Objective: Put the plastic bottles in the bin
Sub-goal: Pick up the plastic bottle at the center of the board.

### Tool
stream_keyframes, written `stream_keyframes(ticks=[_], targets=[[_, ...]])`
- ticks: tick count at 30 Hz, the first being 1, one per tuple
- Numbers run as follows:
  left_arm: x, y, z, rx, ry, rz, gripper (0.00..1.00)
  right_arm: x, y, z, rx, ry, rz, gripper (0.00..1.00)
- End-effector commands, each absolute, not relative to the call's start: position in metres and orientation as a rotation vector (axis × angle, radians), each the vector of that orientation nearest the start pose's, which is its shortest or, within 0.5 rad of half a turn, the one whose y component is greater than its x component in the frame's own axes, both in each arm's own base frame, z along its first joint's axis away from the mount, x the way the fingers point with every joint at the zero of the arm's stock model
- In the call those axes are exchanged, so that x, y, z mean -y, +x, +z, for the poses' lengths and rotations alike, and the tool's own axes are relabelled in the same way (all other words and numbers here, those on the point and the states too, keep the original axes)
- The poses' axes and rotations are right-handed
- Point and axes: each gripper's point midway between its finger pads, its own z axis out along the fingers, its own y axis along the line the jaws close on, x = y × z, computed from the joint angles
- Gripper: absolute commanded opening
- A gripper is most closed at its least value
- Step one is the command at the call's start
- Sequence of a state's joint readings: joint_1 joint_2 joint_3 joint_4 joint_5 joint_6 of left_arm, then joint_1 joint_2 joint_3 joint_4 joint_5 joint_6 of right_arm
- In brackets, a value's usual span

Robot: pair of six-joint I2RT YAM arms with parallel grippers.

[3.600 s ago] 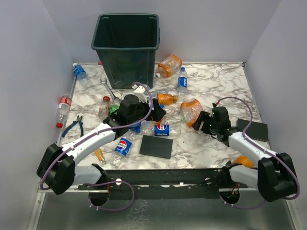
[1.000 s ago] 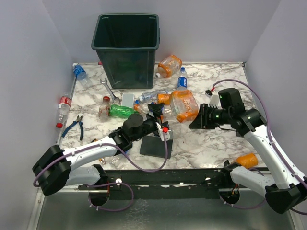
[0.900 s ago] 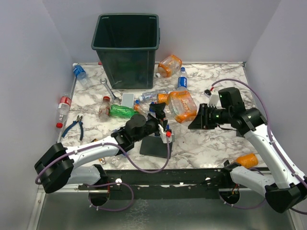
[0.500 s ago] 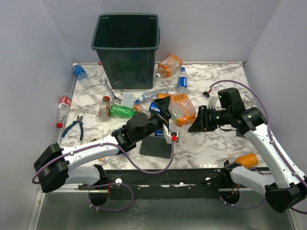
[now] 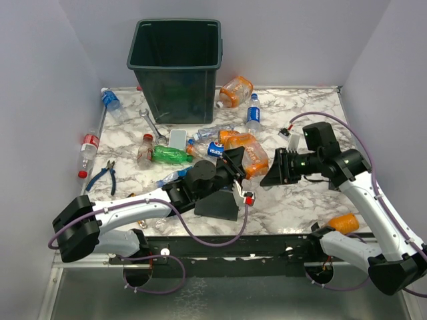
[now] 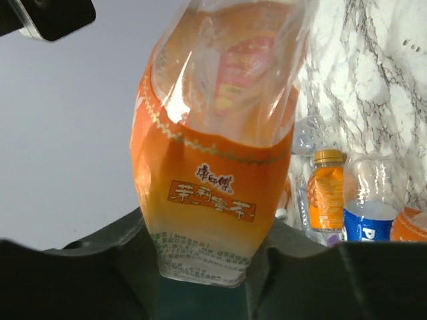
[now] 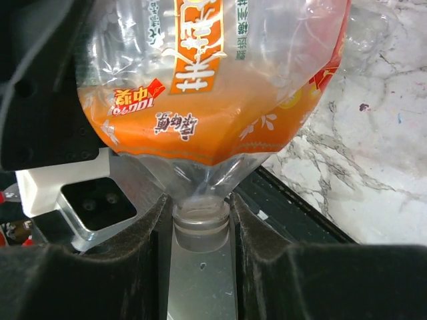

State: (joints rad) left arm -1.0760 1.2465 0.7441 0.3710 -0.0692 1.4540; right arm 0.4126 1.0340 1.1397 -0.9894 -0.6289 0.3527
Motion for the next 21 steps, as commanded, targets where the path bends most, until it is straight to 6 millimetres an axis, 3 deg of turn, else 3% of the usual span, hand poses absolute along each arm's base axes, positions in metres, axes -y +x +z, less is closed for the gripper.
stream_keyframes(ticks=[1, 3, 4, 6, 7, 9, 13, 18, 21], targets=[[0.354, 0.249, 0.280, -0.556, 1.569, 0.353, 0.37, -0.202, 0.155, 0.254, -2.459, -0.423, 1.164, 0.00], [0.355, 0.249, 0.282, -0.570, 1.548, 0.347, 0.29, -0.203, 0.156, 0.256, -2.450, -0.419, 1.171, 0.00], [0.354, 0.251, 0.282, -0.583, 1.536, 0.345, 0.27, -0.204, 0.157, 0.257, -2.444, -0.416, 1.178, 0.12], [0.352, 0.253, 0.280, -0.615, 1.514, 0.342, 0.26, -0.203, 0.162, 0.261, -2.420, -0.384, 1.155, 0.46], [0.350, 0.254, 0.278, -0.632, 1.505, 0.340, 0.26, -0.202, 0.167, 0.264, -2.398, -0.356, 1.129, 0.57], [0.348, 0.255, 0.273, -0.693, 1.469, 0.301, 0.27, -0.197, 0.179, 0.273, -2.336, -0.286, 1.064, 0.75], [0.347, 0.253, 0.265, -0.859, 1.369, 0.132, 0.28, -0.183, 0.201, 0.308, -2.095, -0.183, 0.964, 0.98], [0.358, 0.240, 0.259, -1.089, 1.257, -0.209, 0.26, -0.147, 0.213, 0.364, -1.682, -0.076, 0.817, 1.00], [0.369, 0.229, 0.262, -1.194, 1.199, -0.491, 0.24, -0.138, 0.208, 0.367, -1.602, -0.118, 0.768, 1.00]])
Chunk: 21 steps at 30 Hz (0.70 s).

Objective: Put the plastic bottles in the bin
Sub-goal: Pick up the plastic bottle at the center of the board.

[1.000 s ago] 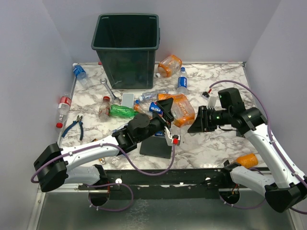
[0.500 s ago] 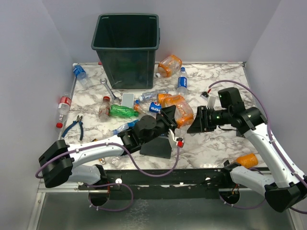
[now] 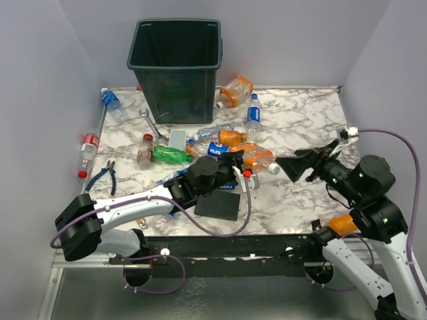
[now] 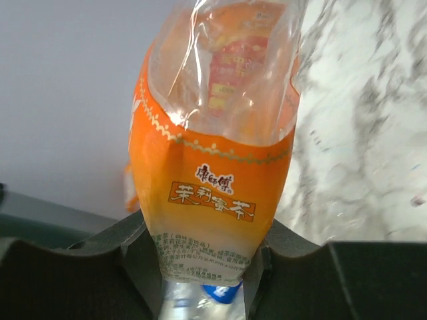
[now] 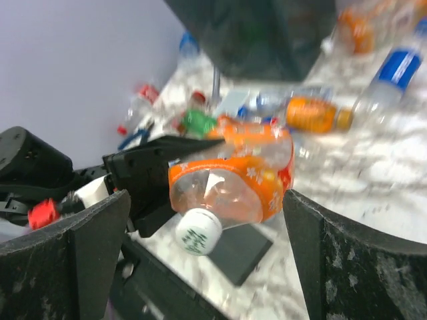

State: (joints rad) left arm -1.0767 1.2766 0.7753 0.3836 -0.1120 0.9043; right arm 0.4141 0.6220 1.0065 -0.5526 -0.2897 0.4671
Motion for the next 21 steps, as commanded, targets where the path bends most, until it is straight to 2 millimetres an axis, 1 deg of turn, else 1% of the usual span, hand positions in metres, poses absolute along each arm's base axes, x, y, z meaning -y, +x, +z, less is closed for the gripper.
stream_keyframes(ticks=[1, 3, 4, 5, 7, 9, 10, 13, 16, 18, 21], targets=[[0.370, 0.226, 0.267, -1.214, 1.171, -0.583, 0.23, -0.139, 0.208, 0.363, -1.593, -0.132, 0.766, 1.00], [0.372, 0.218, 0.280, -1.260, 1.097, -0.796, 0.22, -0.144, 0.207, 0.351, -1.581, -0.167, 0.786, 1.00], [0.368, 0.221, 0.289, -1.255, 1.071, -0.849, 0.21, -0.146, 0.205, 0.346, -1.575, -0.181, 0.795, 1.00], [0.363, 0.225, 0.297, -1.287, 1.007, -0.930, 0.20, -0.149, 0.203, 0.338, -1.574, -0.199, 0.809, 1.00], [0.353, 0.232, 0.317, -1.288, 0.912, -1.032, 0.20, -0.154, 0.197, 0.330, -1.553, -0.234, 0.843, 1.00], [0.347, 0.231, 0.335, -1.266, 0.856, -1.141, 0.21, -0.163, 0.191, 0.326, -1.527, -0.284, 0.898, 1.00], [0.346, 0.228, 0.342, -1.255, 0.845, -1.203, 0.21, -0.169, 0.188, 0.324, -1.519, -0.315, 0.929, 1.00], [0.353, 0.210, 0.355, -1.245, 0.884, -1.371, 0.22, -0.183, 0.182, 0.326, -1.477, -0.402, 1.007, 1.00], [0.357, 0.192, 0.367, -1.219, 0.943, -1.511, 0.22, -0.191, 0.181, 0.337, -1.422, -0.467, 1.026, 1.00], [0.359, 0.182, 0.371, -1.213, 0.971, -1.584, 0.23, -0.194, 0.182, 0.344, -1.393, -0.495, 1.029, 1.00], [0.359, 0.177, 0.370, -1.218, 0.990, -1.622, 0.23, -0.197, 0.185, 0.353, -1.366, -0.514, 1.027, 1.00]])
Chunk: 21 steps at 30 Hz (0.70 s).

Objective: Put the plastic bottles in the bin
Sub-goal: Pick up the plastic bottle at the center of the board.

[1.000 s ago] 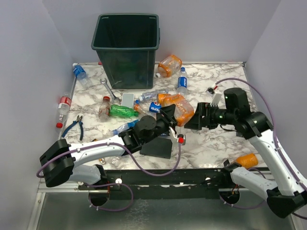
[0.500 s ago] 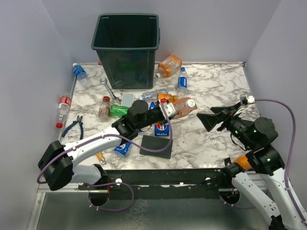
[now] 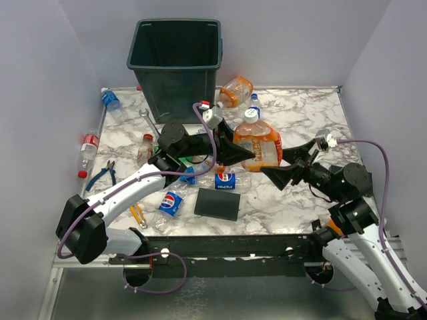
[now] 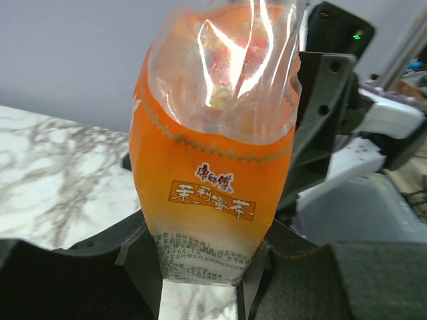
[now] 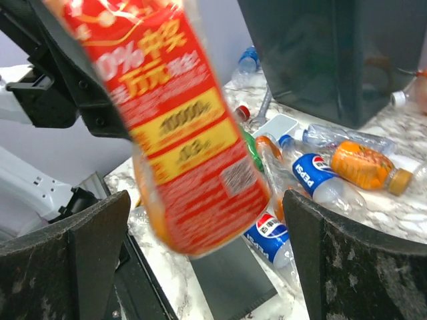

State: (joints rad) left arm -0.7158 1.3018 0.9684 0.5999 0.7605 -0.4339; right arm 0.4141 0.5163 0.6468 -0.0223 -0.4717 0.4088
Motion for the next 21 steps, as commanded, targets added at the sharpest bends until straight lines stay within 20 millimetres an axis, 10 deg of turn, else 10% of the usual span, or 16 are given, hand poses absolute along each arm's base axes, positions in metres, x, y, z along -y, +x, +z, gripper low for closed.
stream_keyframes(ticks=[1, 8, 13, 15, 18, 21], targets=[[0.358, 0.176, 0.369, -1.219, 0.994, -1.625, 0.23, -0.197, 0.185, 0.355, -1.357, -0.515, 1.028, 1.00], [0.357, 0.174, 0.365, -1.228, 1.000, -1.631, 0.25, -0.204, 0.183, 0.366, -1.321, -0.543, 1.074, 0.88], [0.359, 0.175, 0.362, -1.245, 0.986, -1.635, 0.31, -0.210, 0.184, 0.364, -1.332, -0.561, 1.115, 0.52], [0.359, 0.178, 0.363, -1.252, 0.964, -1.630, 0.44, -0.212, 0.185, 0.360, -1.345, -0.568, 1.127, 0.42], [0.357, 0.185, 0.371, -1.237, 0.908, -1.589, 0.90, -0.213, 0.186, 0.356, -1.361, -0.569, 1.125, 0.36], [0.347, 0.199, 0.390, -1.188, 0.802, -1.483, 0.99, -0.213, 0.187, 0.350, -1.379, -0.568, 1.116, 0.32]])
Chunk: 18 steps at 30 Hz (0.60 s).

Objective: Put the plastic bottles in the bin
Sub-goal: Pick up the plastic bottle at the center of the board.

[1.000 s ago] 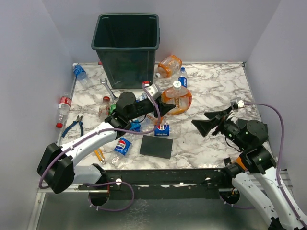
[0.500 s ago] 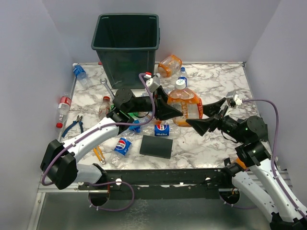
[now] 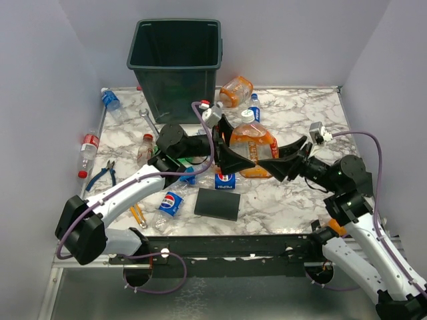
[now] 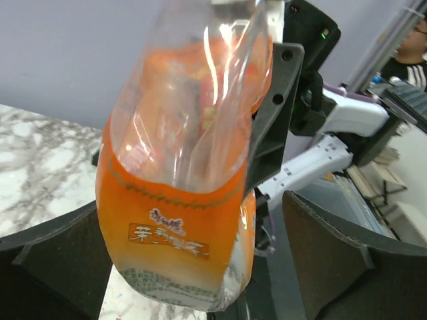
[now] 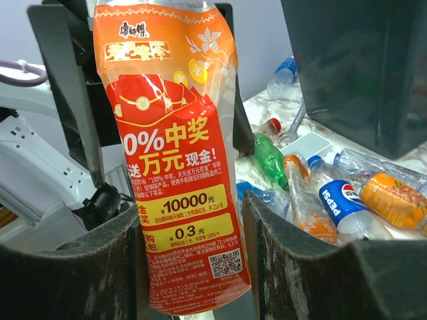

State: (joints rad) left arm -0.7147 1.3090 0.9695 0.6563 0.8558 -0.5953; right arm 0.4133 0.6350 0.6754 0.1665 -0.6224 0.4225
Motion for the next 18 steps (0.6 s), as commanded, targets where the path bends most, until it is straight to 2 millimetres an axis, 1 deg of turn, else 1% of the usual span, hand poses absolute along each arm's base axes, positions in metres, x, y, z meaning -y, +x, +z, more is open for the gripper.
stream_keyframes(ticks=[1, 4, 6, 8, 9, 12, 17, 18], targets=[[0.342, 0.205, 0.399, -1.168, 0.758, -1.440, 0.99, -0.212, 0.188, 0.348, -1.387, -0.569, 1.114, 0.32], [0.321, 0.226, 0.427, -1.124, 0.600, -1.330, 0.99, -0.212, 0.190, 0.339, -1.413, -0.565, 1.110, 0.31], [0.312, 0.237, 0.445, -1.107, 0.520, -1.303, 0.99, -0.213, 0.191, 0.335, -1.422, -0.566, 1.104, 0.30], [0.310, 0.243, 0.456, -1.101, 0.488, -1.315, 0.99, -0.212, 0.192, 0.332, -1.428, -0.568, 1.097, 0.30], [0.312, 0.243, 0.462, -1.096, 0.488, -1.332, 0.99, -0.213, 0.193, 0.330, -1.432, -0.570, 1.095, 0.30], [0.323, 0.241, 0.464, -1.112, 0.528, -1.398, 0.99, -0.213, 0.195, 0.327, -1.440, -0.571, 1.089, 0.29], [0.336, 0.240, 0.460, -1.150, 0.564, -1.474, 0.99, -0.213, 0.197, 0.323, -1.448, -0.570, 1.085, 0.28], [0.338, 0.240, 0.459, -1.155, 0.571, -1.486, 0.97, -0.213, 0.197, 0.322, -1.451, -0.571, 1.084, 0.28]])
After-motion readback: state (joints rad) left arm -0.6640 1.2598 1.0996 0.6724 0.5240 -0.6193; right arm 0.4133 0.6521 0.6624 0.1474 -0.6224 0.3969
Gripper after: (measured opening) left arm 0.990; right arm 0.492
